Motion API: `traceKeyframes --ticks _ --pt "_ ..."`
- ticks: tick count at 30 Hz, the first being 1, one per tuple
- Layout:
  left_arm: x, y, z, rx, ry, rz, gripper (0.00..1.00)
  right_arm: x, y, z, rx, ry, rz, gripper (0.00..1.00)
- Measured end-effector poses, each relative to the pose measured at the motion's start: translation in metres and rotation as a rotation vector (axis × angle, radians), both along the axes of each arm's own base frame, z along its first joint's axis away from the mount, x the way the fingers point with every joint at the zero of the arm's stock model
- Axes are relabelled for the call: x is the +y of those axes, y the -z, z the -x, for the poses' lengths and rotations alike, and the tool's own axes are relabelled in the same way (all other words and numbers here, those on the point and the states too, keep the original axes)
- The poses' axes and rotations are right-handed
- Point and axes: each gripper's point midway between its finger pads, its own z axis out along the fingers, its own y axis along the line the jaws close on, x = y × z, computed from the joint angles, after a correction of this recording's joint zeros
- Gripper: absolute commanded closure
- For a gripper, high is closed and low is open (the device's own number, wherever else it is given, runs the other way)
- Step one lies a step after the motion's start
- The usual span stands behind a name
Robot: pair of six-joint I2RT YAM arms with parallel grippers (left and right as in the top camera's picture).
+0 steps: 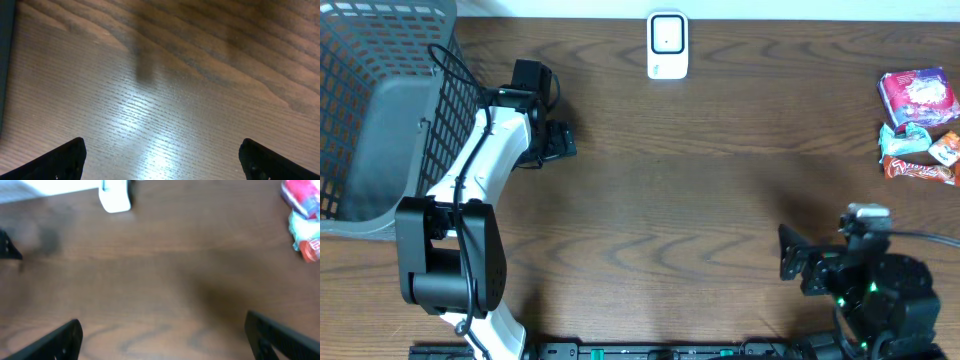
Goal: Scan the item barcode
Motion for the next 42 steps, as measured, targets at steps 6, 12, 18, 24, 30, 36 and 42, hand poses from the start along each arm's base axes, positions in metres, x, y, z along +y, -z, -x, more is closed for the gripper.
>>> traceKeyframes --ticks 6,12,18,24,30,36,42 --pt "0.0 0.0 0.0 0.0 0.0 0.0 0.02 0.004 0.021 -0.011 -0.166 -0.047 0.0 0.01" --pt "0.0 0.0 0.0 0.0 0.0 0.0 0.02 0.009 0.024 -0.024 -0.325 -0.068 -0.015 0.01" --pt "0.0 0.0 0.0 0.0 0.0 0.0 0.02 0.012 0.032 -0.038 -0.448 -0.078 -0.022 0.01" --pt "0.0 0.0 0.0 0.0 0.0 0.0 0.02 0.019 0.053 -0.045 -0.514 -0.109 -0.038 0.01" --pt "0.0 0.0 0.0 0.0 0.0 0.0 0.02 0.019 0.066 -0.049 -0.535 -0.115 -0.042 0.01" --pt "0.0 0.0 0.0 0.0 0.0 0.0 0.02 0.012 0.065 -0.051 -0.544 -0.085 -0.034 0.01" --pt "0.0 0.0 0.0 0.0 0.0 0.0 0.02 0.007 0.076 -0.052 -0.501 -0.064 -0.027 0.01"
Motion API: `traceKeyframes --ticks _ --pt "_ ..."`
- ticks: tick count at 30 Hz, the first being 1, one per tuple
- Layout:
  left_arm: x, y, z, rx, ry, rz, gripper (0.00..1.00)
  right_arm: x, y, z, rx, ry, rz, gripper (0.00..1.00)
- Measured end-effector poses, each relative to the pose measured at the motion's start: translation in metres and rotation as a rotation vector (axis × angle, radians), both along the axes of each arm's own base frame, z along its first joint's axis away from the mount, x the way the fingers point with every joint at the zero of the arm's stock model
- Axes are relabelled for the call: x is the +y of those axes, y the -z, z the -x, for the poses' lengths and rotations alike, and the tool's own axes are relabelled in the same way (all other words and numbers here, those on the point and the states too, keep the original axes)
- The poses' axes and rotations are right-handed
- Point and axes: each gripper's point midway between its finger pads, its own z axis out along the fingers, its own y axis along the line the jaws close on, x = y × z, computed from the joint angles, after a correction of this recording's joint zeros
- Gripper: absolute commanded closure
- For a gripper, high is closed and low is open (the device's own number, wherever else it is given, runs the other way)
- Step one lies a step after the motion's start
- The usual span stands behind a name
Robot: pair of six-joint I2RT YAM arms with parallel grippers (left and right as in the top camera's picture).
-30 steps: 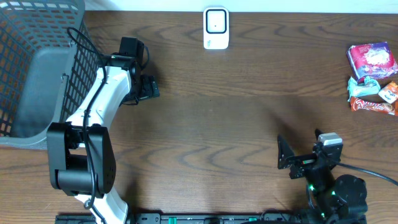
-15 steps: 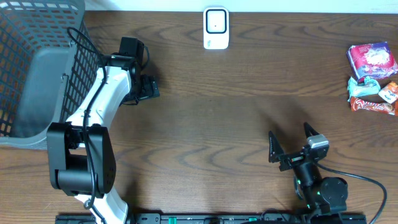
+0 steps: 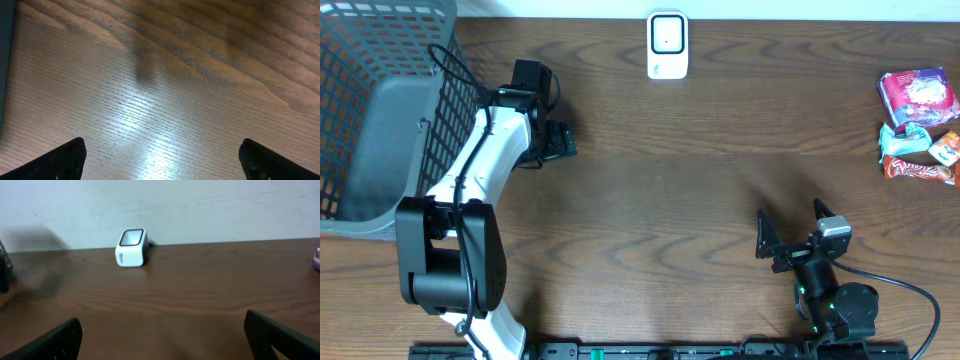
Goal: Scan the item barcode
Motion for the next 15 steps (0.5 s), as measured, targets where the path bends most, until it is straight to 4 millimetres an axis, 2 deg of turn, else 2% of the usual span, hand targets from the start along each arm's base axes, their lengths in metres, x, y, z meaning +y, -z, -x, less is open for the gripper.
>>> traceKeyframes --ticks 9,15 --pt "0.0 0.0 0.0 0.0 0.0 0.0 0.02 -0.002 0.0 0.0 0.001 0.01 0.0 0.01" --pt "0.0 0.0 0.0 0.0 0.0 0.0 0.02 -0.013 0.001 -0.002 0.003 0.059 0.001 0.01"
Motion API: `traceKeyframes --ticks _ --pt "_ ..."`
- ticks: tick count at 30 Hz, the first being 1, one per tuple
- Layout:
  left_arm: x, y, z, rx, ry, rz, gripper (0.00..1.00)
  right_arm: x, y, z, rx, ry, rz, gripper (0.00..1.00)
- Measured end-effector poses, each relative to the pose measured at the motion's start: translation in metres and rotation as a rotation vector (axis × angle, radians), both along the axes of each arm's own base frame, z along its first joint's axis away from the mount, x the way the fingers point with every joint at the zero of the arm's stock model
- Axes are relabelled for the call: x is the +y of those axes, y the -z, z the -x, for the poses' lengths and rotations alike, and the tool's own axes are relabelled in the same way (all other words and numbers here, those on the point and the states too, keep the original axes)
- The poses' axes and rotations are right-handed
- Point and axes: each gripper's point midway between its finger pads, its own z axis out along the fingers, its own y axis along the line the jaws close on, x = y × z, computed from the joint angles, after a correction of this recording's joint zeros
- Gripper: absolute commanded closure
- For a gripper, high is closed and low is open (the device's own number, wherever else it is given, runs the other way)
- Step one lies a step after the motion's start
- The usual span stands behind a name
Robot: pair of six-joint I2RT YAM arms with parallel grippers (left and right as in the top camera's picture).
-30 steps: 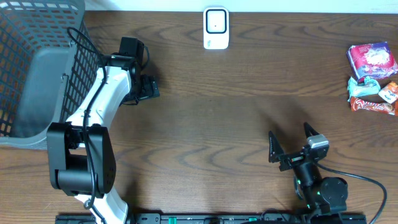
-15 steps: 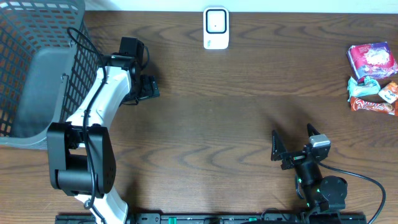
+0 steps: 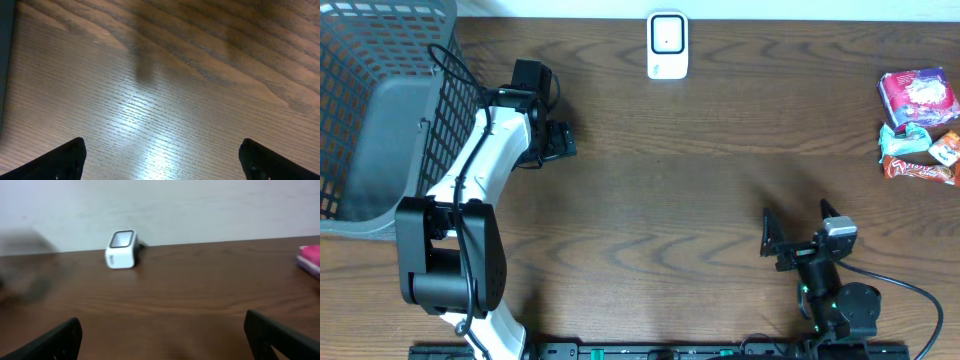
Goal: Scan the item barcode
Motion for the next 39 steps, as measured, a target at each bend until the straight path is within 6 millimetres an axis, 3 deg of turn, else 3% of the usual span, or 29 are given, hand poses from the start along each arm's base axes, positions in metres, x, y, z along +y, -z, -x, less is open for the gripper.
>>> traceKeyframes --ticks 39 --pt "0.0 0.0 0.0 0.0 0.0 0.0 0.02 -0.0048 0.0001 -0.0006 -0.007 0.019 0.046 0.01"
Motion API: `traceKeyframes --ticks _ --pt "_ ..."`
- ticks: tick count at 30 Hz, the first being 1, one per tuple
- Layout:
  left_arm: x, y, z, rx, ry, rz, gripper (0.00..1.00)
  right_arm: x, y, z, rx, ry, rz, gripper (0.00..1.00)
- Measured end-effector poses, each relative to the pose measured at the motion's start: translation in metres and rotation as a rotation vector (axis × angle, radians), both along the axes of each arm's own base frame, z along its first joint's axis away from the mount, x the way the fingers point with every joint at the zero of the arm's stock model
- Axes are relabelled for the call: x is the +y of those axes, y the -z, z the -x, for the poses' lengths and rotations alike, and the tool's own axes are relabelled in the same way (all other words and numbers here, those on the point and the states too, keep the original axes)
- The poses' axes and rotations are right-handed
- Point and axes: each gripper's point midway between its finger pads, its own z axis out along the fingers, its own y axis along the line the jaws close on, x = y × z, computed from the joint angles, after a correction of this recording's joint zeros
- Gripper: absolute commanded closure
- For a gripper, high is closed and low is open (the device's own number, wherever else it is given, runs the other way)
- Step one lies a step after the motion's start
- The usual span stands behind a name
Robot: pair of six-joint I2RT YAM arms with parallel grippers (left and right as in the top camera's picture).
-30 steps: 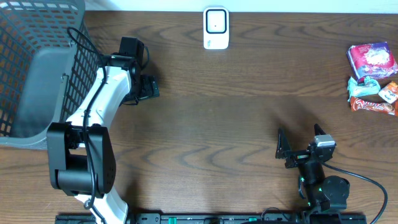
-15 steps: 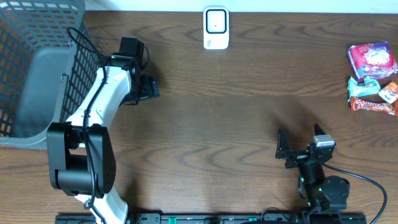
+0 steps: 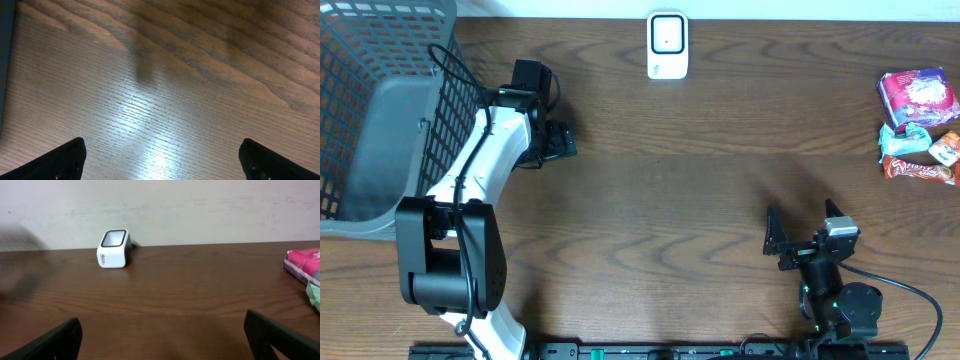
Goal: Scan the item barcode
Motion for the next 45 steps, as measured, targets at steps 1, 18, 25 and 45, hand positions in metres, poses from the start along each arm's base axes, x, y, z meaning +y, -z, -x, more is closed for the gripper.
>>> traceKeyframes --ticks 1,18,25,45 --pt "0.0 0.0 0.0 0.0 0.0 0.0 0.02 0.0 0.0 0.0 0.0 0.0 0.0 0.01" --pt "0.0 0.0 0.0 0.0 0.0 0.0 0.02 0.0 0.0 0.0 0.0 0.0 0.0 0.01" --pt "0.0 0.0 0.0 0.0 0.0 0.0 0.02 0.0 0.0 0.0 0.0 0.0 0.0 0.01" --pt "0.016 -0.155 0.044 -0.461 -0.021 -0.012 0.02 0.0 0.0 0.0 0.0 0.0 0.0 0.01"
